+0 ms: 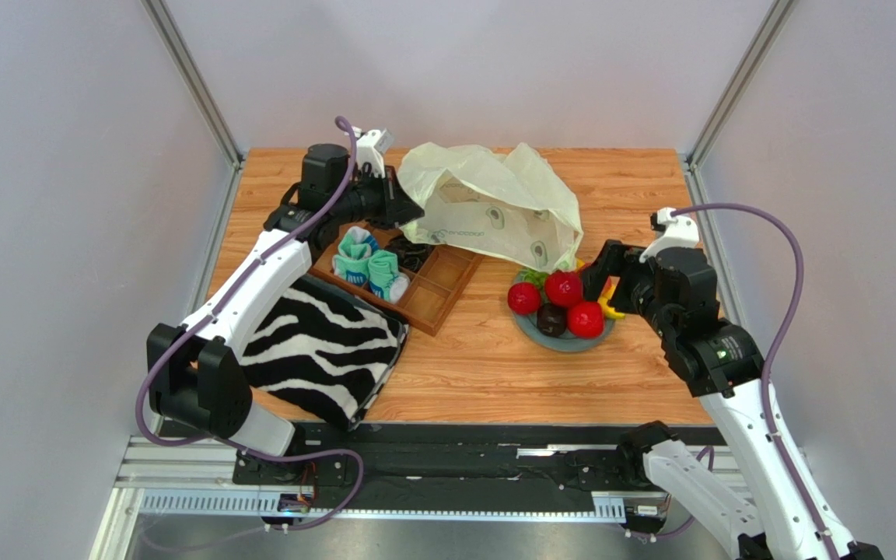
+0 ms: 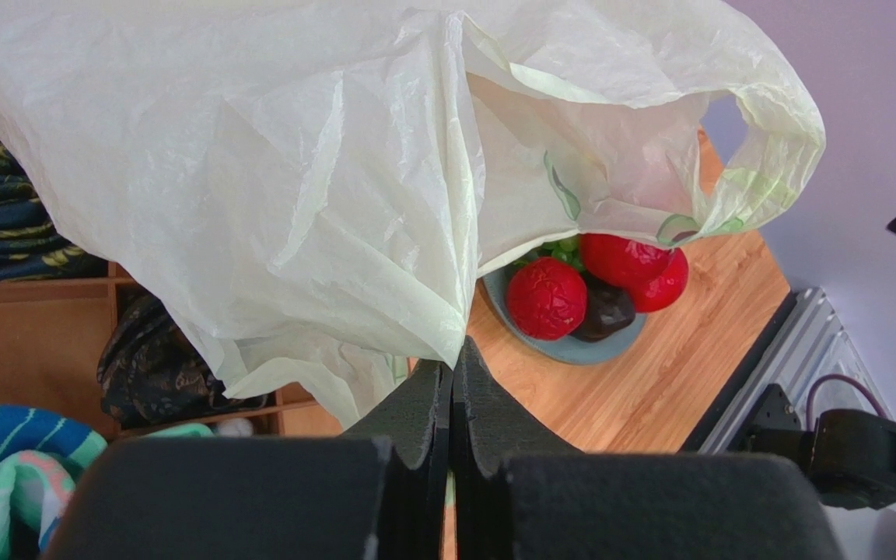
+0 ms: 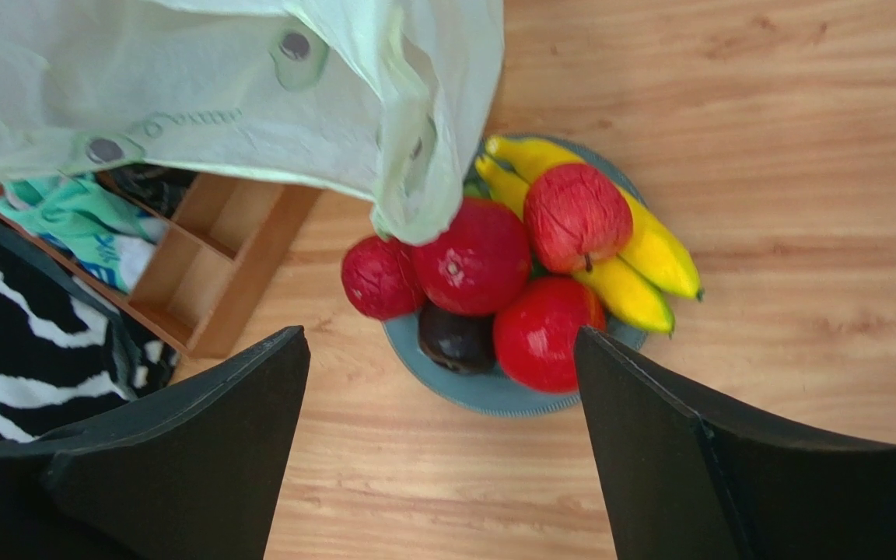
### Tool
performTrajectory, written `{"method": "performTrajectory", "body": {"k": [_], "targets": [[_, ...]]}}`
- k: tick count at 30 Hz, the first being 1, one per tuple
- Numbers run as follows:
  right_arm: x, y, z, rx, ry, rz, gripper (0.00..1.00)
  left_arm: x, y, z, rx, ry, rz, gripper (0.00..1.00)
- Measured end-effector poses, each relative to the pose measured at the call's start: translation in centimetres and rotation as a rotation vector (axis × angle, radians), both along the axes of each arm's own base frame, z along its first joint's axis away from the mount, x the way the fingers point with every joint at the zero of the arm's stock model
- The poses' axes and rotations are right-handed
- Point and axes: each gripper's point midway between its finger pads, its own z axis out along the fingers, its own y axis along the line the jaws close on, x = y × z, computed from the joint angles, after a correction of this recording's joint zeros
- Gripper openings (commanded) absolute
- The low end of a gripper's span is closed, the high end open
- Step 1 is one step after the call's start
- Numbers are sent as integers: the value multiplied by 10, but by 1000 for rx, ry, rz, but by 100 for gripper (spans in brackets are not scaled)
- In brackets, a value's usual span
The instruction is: Place the fruits into the plastic bag
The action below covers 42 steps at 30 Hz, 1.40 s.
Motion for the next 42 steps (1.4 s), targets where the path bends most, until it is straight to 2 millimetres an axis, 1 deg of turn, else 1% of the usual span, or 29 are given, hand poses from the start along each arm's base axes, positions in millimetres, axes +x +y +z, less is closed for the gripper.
{"method": "performTrajectory", "body": {"k": [4,5,8,12,16,18,20,23,28,31,37,42], "targets": [[-9,-1,-33,-16,91,0,86,-1,0,-1,2,5,0,0],[-9,0,-44,-20,118,0,85,-1,0,-2,4,9,0,0],[-10,2,-69,-33,187,2,85,-3,1,-5,10,20,0,0],[-4,7,-94,-41,248,-4,85,-3,1,-5,11,24,-1,0],[5,11,-113,-37,276,-16,86,-4,1,-6,12,27,-1,0],[11,14,-117,-32,276,-20,86,-4,2,-6,13,29,-1,0],[20,17,-118,-24,265,-25,83,-5,2,-6,14,33,-1,0],[33,20,-119,-17,247,-37,83,-5,2,-7,16,39,-1,0],[46,22,-132,-26,261,-60,84,-6,2,-8,18,44,-1,0],[50,23,-138,-26,275,-66,84,-6,2,-8,19,46,-1,0],[56,26,-142,-14,277,-76,86,-7,2,-8,16,47,-6,0],[57,24,-146,-19,288,-94,87,-8,1,-7,12,48,-16,0]]}}
